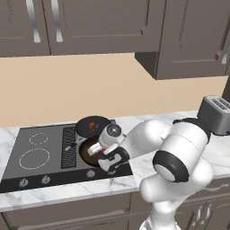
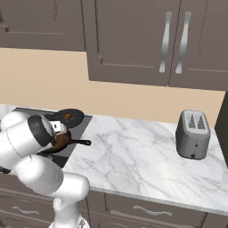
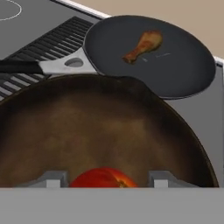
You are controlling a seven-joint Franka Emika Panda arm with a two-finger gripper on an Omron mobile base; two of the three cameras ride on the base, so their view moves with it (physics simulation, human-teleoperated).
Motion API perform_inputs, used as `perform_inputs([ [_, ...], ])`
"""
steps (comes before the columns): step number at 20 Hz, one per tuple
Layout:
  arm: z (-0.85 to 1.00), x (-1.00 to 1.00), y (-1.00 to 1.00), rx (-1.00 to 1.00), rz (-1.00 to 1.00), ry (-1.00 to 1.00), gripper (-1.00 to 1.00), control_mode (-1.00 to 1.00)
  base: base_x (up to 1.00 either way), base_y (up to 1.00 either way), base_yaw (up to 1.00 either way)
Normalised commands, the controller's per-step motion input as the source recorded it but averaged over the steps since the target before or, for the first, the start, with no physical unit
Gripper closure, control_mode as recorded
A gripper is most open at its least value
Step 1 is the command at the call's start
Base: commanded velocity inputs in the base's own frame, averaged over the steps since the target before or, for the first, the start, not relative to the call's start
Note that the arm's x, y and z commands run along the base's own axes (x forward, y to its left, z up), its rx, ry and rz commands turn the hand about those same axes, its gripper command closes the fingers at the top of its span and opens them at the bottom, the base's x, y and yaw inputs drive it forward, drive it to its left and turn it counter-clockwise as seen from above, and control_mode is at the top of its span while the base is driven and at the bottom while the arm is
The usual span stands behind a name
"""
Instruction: Place both pans onto different burners. Then place the tomato and the chicken drumstick on different pans.
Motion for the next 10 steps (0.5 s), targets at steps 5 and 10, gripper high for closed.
perform_inputs([
  [5, -0.24, 0.22, 0.11, -0.04, -0.01, 0.01, 1.00, -1.00, 0.00, 0.00, 0.00],
  [10, -0.31, 0.16, 0.12, -0.04, -0.01, 0.01, 1.00, -1.00, 0.00, 0.00, 0.00],
])
